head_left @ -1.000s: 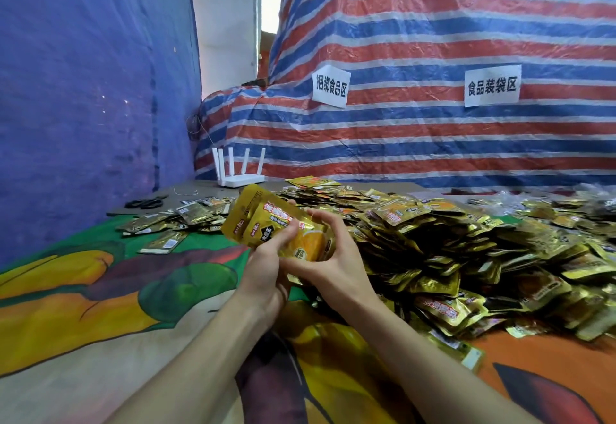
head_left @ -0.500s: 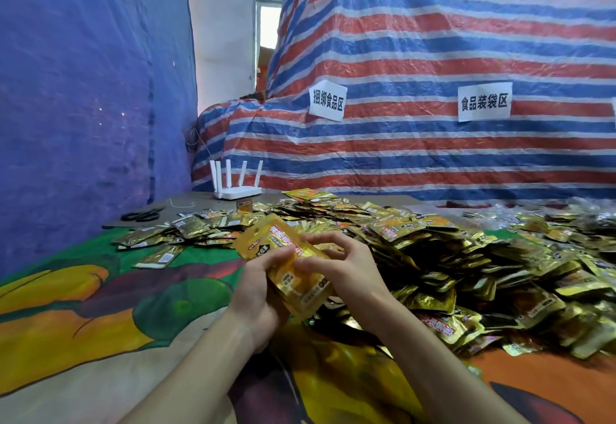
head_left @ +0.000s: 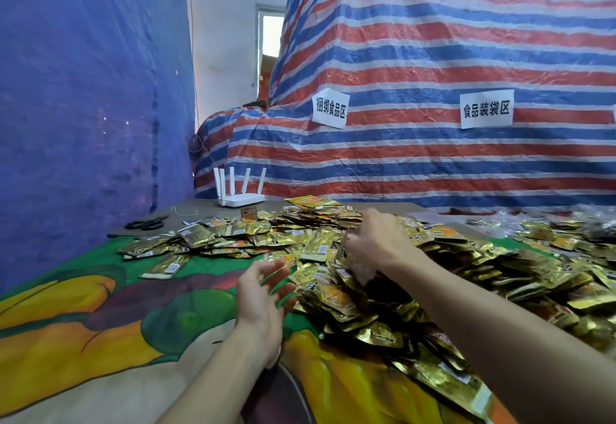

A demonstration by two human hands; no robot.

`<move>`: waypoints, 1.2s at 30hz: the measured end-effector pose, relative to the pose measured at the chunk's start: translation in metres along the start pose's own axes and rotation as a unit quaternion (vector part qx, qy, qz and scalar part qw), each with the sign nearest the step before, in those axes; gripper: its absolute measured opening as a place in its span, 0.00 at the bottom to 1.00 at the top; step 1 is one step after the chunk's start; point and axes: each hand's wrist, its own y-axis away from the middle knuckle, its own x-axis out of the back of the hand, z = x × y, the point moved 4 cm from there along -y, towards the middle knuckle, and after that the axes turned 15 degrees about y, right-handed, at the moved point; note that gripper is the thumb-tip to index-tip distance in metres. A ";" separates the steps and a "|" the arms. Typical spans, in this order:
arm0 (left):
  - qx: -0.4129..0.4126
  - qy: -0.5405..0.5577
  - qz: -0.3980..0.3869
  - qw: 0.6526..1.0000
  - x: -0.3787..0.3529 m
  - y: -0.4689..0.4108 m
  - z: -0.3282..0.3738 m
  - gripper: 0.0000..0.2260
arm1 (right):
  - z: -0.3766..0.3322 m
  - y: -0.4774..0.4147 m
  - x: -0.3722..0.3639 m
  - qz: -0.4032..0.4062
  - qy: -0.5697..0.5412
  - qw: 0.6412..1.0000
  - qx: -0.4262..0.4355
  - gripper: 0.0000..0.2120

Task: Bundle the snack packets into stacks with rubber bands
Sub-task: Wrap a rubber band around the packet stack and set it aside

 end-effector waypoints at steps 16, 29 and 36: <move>-0.200 -0.556 0.046 0.806 0.013 -0.104 0.082 0.07 | -0.079 -0.050 -0.019 -0.044 0.167 0.982 0.070 0.10; -0.143 -0.780 0.135 0.594 0.100 -0.219 0.139 0.35 | -0.159 -0.129 -0.175 -0.222 0.136 0.958 0.123 0.55; -0.100 -0.834 0.146 0.523 0.102 -0.258 0.129 0.25 | -0.148 -0.162 -0.185 -0.262 0.109 0.955 0.092 0.64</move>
